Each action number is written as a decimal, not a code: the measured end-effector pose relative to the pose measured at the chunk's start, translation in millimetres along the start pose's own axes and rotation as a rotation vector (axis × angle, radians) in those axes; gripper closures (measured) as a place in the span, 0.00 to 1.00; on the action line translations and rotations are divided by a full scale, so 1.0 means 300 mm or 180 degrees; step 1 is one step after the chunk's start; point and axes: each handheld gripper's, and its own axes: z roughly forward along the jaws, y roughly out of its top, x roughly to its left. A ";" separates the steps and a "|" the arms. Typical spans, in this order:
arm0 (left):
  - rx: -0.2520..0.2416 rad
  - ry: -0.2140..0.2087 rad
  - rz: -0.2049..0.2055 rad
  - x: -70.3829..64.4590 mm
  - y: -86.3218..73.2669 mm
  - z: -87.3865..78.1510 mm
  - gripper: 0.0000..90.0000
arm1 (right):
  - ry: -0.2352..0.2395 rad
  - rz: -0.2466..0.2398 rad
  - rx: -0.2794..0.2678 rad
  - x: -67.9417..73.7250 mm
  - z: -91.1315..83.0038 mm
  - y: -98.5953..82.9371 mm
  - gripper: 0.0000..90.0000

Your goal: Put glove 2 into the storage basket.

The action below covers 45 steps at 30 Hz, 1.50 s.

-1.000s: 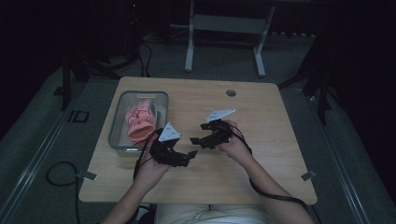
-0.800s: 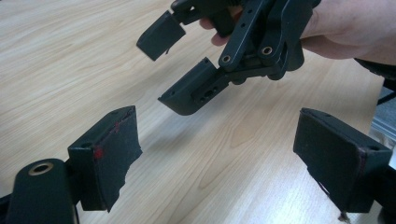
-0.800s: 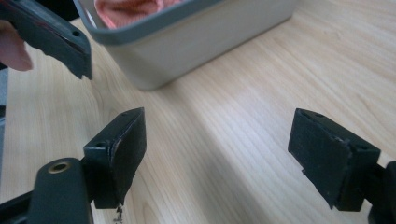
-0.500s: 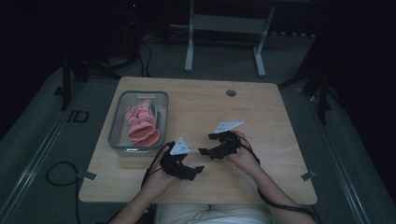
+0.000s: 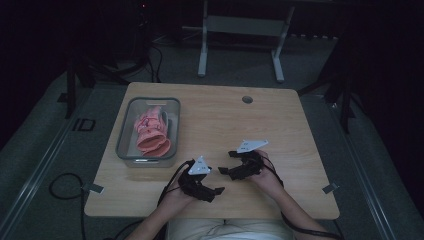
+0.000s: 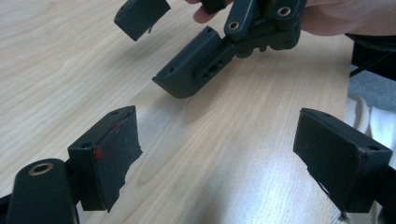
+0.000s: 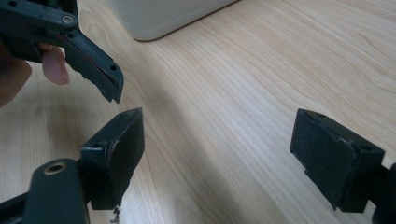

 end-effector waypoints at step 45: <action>0.0178 0.0060 0.0384 -0.049 -0.073 0.086 0.04 | -0.0160 -0.0006 -0.0102 0.012 -0.077 -0.176 0.17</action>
